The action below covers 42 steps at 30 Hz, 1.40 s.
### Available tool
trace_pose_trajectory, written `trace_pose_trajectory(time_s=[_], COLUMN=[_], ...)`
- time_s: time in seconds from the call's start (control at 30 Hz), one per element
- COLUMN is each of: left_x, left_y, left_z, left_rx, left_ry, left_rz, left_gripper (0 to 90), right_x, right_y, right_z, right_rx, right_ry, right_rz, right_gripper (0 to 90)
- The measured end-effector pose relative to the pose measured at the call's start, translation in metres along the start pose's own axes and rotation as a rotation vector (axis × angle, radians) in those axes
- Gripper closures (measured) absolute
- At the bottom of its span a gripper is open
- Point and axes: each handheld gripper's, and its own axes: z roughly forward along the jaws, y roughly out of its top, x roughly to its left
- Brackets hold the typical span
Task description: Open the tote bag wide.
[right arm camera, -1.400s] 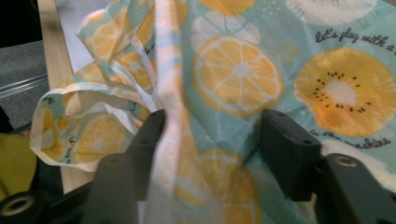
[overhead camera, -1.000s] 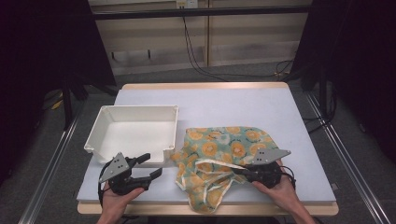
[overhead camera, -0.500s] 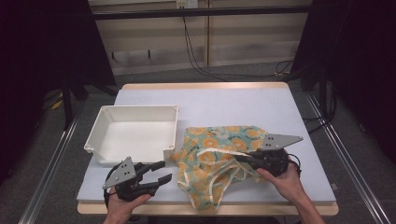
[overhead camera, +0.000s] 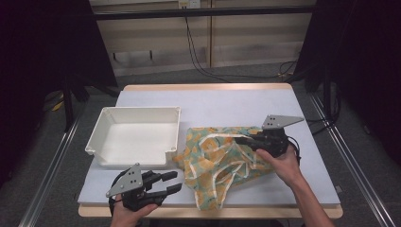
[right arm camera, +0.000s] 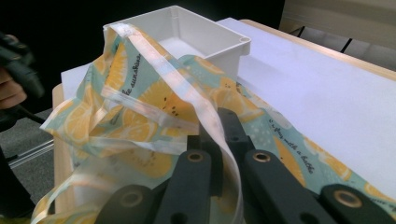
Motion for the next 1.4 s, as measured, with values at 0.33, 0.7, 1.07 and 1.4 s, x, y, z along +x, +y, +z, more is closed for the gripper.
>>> trace_pose_trajectory(time_s=[0.33, 0.7, 1.07, 1.4], left_x=[-0.004, 0.018, 0.031, 0.040], left_y=[0.013, 0.031, 0.043, 0.030], left_z=[0.032, 0.086, 0.134, 0.156], left_rx=[0.046, 0.039, 0.072, 0.166], left_ry=[-0.082, -0.098, -0.086, -0.073], left_rz=[0.033, 0.010, 0.023, 0.052], left_gripper=[64.2, 60.8, 56.9, 55.6], right_x=[-0.016, -0.031, -0.041, -0.045], right_y=[0.014, 0.025, 0.023, 0.022], right_z=[0.017, 0.033, 0.040, 0.038], right_rx=[0.013, 0.024, 0.038, 0.045], right_ry=[-0.009, -0.002, -0.001, 0.001], right_rz=[0.016, 0.032, 0.049, 0.048], right_gripper=[90.0, 90.0, 90.0, 90.0])
